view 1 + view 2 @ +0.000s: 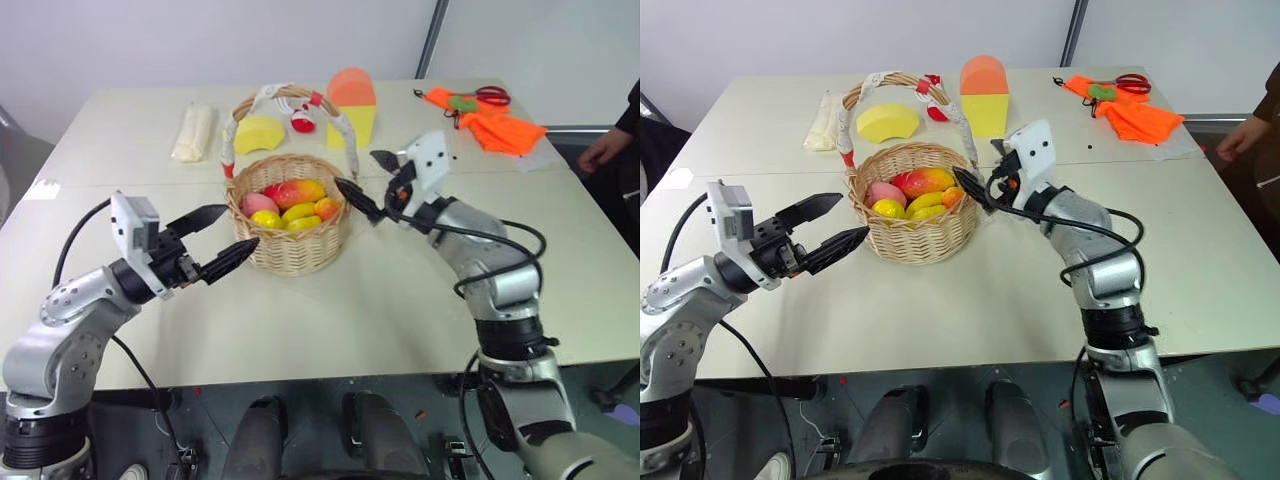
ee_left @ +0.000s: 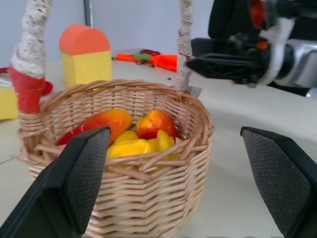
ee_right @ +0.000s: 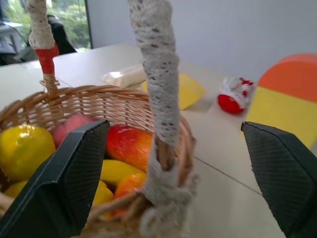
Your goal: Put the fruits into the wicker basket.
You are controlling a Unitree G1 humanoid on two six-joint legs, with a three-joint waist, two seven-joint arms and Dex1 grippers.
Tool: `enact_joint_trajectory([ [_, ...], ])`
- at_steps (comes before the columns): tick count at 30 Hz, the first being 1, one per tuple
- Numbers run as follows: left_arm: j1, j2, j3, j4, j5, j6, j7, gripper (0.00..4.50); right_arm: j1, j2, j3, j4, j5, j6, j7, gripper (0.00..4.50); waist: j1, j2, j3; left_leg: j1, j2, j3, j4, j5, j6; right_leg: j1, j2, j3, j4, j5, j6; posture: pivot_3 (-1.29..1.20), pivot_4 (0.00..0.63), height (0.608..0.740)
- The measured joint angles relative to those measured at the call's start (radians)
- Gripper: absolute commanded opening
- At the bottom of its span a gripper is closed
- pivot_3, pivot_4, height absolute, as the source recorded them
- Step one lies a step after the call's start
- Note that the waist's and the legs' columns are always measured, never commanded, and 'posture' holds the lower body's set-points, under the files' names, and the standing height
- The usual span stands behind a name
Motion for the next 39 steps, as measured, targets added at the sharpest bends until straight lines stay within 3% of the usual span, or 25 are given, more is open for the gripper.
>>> enact_joint_trajectory([
  [5, 0.024, -0.001, -0.001, -0.009, 0.000, 0.000, 0.003, 4.50, -0.001, 0.013, -0.027, 0.014, 0.024, 0.007, -0.016, 0.69, 0.003, 0.000, 0.000, 0.000, 0.000, 0.000, 0.000, 0.000, 0.000, 0.000, -0.001, 0.000, 0.000, 0.000, 0.000, 0.00, 0.150, 0.740],
  [7, 0.031, -0.002, -0.002, -0.011, -0.001, 0.000, 0.006, 4.50, 0.001, 0.010, -0.046, 0.006, 0.041, 0.022, -0.022, 0.06, 0.004, 0.000, 0.000, 0.000, -0.001, 0.000, 0.000, 0.000, 0.000, 0.000, -0.001, 0.000, 0.000, 0.000, 0.000, 0.00, 0.150, 0.740],
  [16, 0.020, -0.010, -0.015, -0.012, 0.000, -0.001, 0.005, 4.50, 0.047, -0.171, -0.281, -0.083, 0.110, 0.064, -0.058, 0.06, 0.006, 0.001, 0.000, -0.001, -0.002, 0.000, 0.000, 0.000, 0.000, 0.000, -0.002, 0.000, -0.001, -0.001, 0.000, 0.00, 0.150, 0.740],
  [24, -0.040, -0.031, -0.075, 0.014, 0.010, -0.013, -0.006, 4.50, 0.026, -0.266, -0.398, 0.194, -0.017, -0.058, -0.226, 0.06, -0.004, 0.001, 0.001, 0.000, -0.002, 0.001, -0.001, 0.000, 0.000, 0.000, -0.001, 0.002, -0.001, 0.000, 0.000, 0.00, 0.150, 0.740],
  [28, -0.042, -0.034, -0.082, 0.014, 0.012, -0.013, -0.005, 4.50, -0.005, -0.266, -0.407, 0.266, -0.021, -0.108, -0.253, 1.68, -0.010, 0.002, 0.001, 0.000, -0.002, 0.001, -0.001, 0.000, 0.001, -0.001, 0.000, 0.003, 0.000, 0.000, 0.001, 0.00, 0.150, 0.740],
  [30, -0.040, -0.034, -0.082, 0.014, 0.012, -0.013, -0.004, 4.50, -0.009, -0.268, -0.416, 0.266, -0.020, -0.117, -0.254, 2.80, -0.007, 0.002, 0.001, 0.000, -0.002, 0.001, -0.001, 0.000, 0.001, -0.001, 0.000, 0.003, 0.000, 0.000, 0.001, 0.00, 0.150, 0.740],
  [32, -0.034, -0.033, -0.081, 0.013, 0.012, -0.013, -0.004, 4.50, -0.004, -0.269, -0.418, 0.263, -0.013, -0.118, -0.250, 2.90, -0.004, 0.002, 0.001, 0.000, -0.002, 0.002, -0.001, 0.000, 0.001, -0.001, 0.000, 0.003, -0.001, 0.000, 0.001, 0.00, 0.150, 0.740],
  [39, 0.036, -0.015, -0.017, 0.054, 0.057, -0.017, 0.048, 4.50, 0.291, -0.338, -0.531, 0.057, 0.110, -0.099, -0.082, 2.90, 0.007, 0.002, 0.001, -0.001, -0.002, 0.001, 0.000, -0.001, 0.003, 0.001, -0.002, 0.003, -0.002, -0.002, 0.003, 0.00, 0.150, 0.740],
])
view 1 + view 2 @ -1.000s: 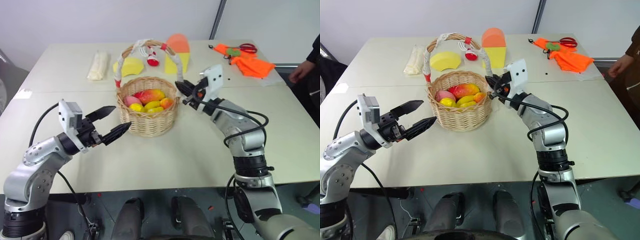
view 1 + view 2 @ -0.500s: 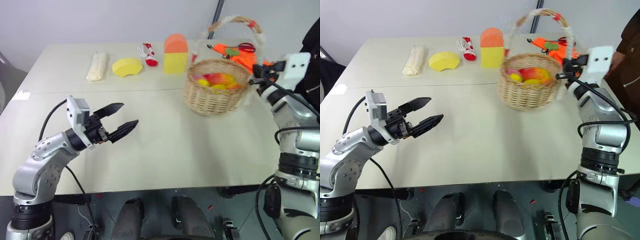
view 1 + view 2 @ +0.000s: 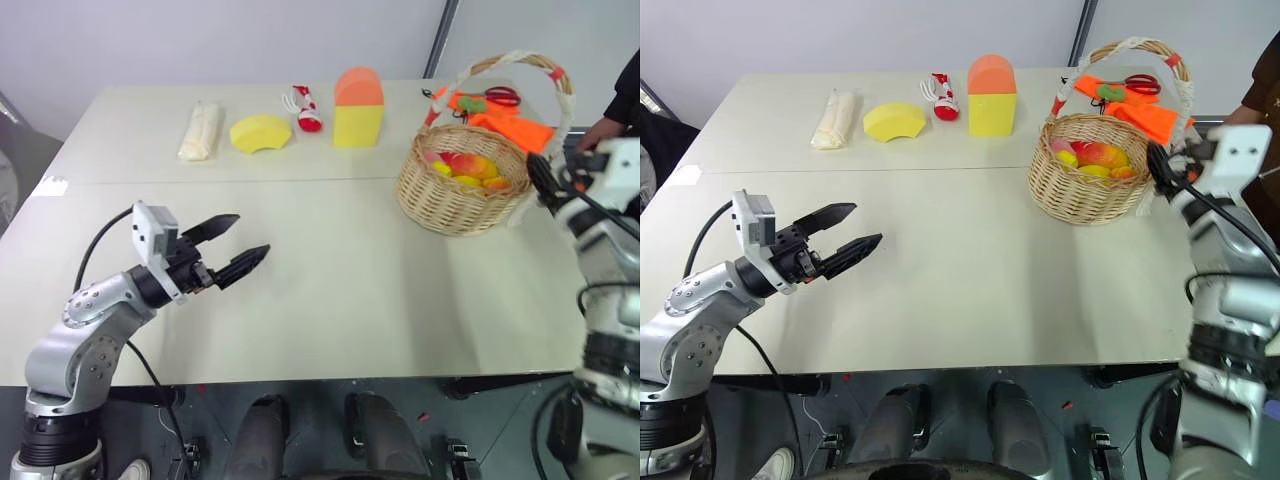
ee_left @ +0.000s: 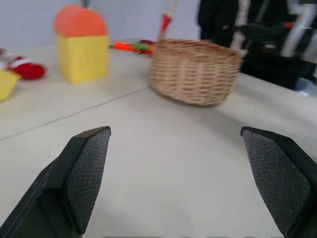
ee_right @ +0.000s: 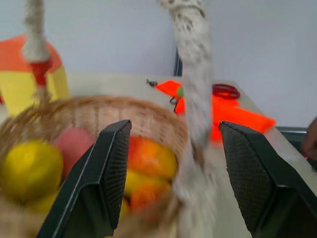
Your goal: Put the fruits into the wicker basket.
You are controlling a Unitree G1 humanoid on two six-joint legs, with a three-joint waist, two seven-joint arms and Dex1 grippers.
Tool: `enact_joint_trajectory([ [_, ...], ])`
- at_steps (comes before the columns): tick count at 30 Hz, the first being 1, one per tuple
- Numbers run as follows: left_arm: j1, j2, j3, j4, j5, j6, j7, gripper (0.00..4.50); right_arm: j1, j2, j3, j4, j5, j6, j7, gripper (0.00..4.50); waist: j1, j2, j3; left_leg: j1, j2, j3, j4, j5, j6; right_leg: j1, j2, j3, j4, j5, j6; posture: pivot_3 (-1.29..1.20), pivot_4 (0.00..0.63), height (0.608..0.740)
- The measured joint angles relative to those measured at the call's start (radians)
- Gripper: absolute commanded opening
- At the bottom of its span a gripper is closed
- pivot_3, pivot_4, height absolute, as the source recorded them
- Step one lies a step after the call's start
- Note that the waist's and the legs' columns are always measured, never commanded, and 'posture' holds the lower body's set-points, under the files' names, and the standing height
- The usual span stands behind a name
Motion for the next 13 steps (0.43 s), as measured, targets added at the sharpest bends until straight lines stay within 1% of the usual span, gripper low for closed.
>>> enact_joint_trajectory([
  [2, 0.015, 0.001, 0.013, 0.017, 0.031, -0.006, 0.022, 4.50, 0.076, -0.017, -0.017, -0.038, 0.030, 0.002, 0.056, 2.90, -0.007, 0.000, 0.000, 0.001, 0.000, 0.002, 0.000, 0.000, 0.000, 0.000, 0.000, 0.001, 0.000, 0.000, 0.000, 0.00, 0.150, 0.740],
  [4, 0.032, 0.001, 0.015, 0.037, 0.062, -0.019, 0.040, 4.50, 0.144, -0.030, -0.007, -0.083, 0.046, -0.003, 0.127, 2.90, -0.010, 0.001, -0.001, 0.002, 0.001, 0.002, 0.000, 0.000, 0.000, 0.000, 0.001, 0.001, 0.000, 0.000, -0.001, 0.00, 0.150, 0.740],
  [6, 0.066, 0.001, 0.022, 0.079, 0.102, -0.038, 0.058, 4.50, 0.229, -0.048, 0.053, -0.154, 0.056, -0.016, 0.229, 2.90, -0.013, 0.001, -0.001, 0.004, 0.002, 0.003, 0.000, 0.000, 0.000, 0.001, 0.002, 0.002, 0.001, -0.001, 0.000, 0.00, 0.150, 0.740],
  [7, 0.082, 0.000, 0.024, 0.104, 0.121, -0.050, 0.063, 4.50, 0.267, -0.056, 0.104, -0.191, 0.056, -0.028, 0.287, 2.90, -0.013, 0.001, -0.001, 0.004, 0.004, 0.003, 0.000, 0.000, 0.000, 0.001, 0.003, 0.002, 0.001, -0.001, 0.001, 0.00, 0.150, 0.740],
  [11, 0.122, -0.019, 0.035, 0.143, 0.158, -0.102, 0.069, 4.50, 0.302, -0.054, 0.243, -0.256, 0.055, -0.055, 0.392, 2.90, -0.005, 0.001, -0.001, 0.003, 0.006, 0.004, 0.000, 0.000, 0.000, 0.000, 0.002, 0.001, 0.000, -0.001, 0.000, 0.00, 0.150, 0.740],
  [13, 0.141, -0.019, 0.043, 0.145, 0.165, -0.114, 0.069, 4.50, 0.297, -0.054, 0.271, -0.252, 0.048, -0.072, 0.404, 2.90, -0.002, 0.001, -0.001, 0.002, 0.007, 0.005, 0.000, 0.000, 0.000, 0.000, 0.002, 0.001, -0.002, 0.000, -0.001, 0.00, 0.150, 0.740],
])
